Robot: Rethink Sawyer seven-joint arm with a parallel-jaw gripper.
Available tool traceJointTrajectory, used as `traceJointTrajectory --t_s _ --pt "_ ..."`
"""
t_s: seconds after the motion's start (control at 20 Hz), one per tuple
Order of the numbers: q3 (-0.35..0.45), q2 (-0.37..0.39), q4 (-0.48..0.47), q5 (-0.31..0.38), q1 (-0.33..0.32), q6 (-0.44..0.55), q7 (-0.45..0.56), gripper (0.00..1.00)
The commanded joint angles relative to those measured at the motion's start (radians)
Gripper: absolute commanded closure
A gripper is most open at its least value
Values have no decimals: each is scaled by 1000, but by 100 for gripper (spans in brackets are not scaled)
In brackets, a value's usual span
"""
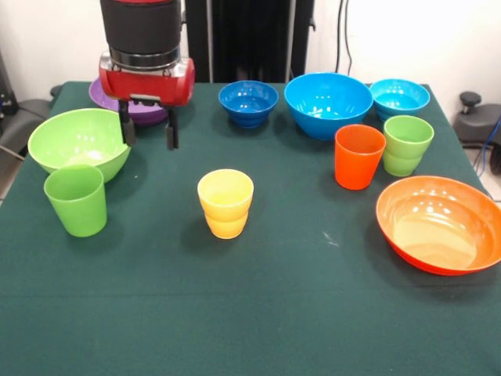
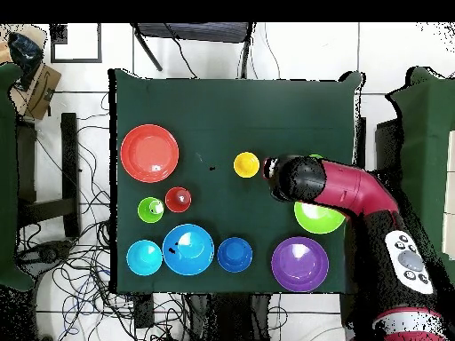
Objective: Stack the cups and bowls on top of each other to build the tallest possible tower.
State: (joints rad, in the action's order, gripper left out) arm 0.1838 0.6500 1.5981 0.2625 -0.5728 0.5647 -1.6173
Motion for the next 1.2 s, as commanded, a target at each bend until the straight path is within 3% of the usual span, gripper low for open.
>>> traceJointTrajectory --t_s 0.05,0.75,1.2 --pt "105 -69 -55 91 -6 116 198 0" --pt "155 -78 -89 148 -22 151 224 0" --pt "176 -115 -163 185 -27 192 233 0"
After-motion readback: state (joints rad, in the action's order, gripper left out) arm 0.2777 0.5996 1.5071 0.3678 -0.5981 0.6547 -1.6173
